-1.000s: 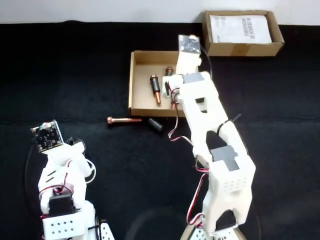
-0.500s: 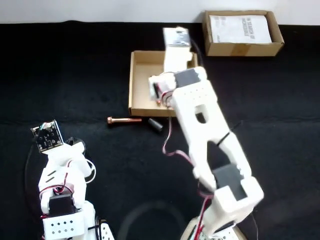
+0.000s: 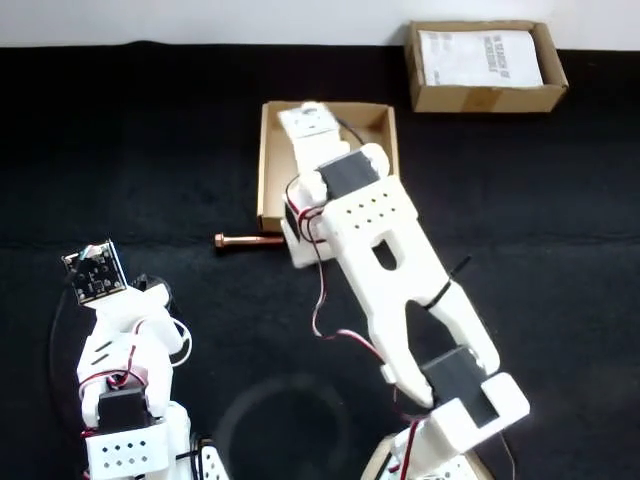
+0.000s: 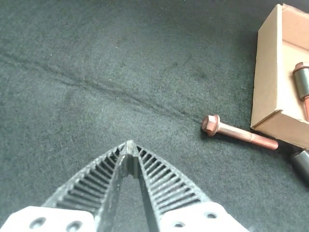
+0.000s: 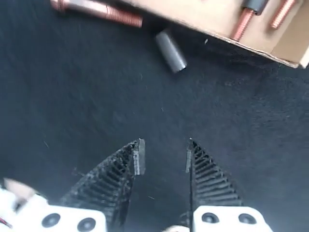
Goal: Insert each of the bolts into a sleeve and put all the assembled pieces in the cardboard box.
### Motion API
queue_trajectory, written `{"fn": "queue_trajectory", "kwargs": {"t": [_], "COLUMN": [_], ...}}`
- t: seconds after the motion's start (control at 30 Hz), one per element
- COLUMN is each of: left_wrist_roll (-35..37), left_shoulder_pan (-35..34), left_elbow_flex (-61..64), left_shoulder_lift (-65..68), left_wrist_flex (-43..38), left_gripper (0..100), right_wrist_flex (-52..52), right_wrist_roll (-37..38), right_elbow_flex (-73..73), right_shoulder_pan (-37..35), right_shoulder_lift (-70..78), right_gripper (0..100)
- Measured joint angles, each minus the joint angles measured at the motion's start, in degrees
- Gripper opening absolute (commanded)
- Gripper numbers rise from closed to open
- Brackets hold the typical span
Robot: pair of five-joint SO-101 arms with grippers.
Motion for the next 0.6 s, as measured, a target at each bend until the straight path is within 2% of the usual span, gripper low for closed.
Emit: {"fn": "queue_trajectory", "kwargs": {"t": [0.37,0.6], "left_wrist_roll": [0.0,0.0], "left_shoulder_pan": [0.0,0.0], "left_elbow_flex": [0.0,0.0], "left_shoulder_lift": [0.0,0.0], "left_wrist_flex": [0.0,0.0], "left_gripper": [1,1], "right_wrist_flex": [2.02,-1.05], "right_wrist_roll": [24.35,27.78], "right_elbow_flex": [-0.53,-6.24], "right_shoulder_pan": [4.84,4.84], "right_shoulder_lift": [17.67,23.3], "right_gripper": [12.3,12.3]}}
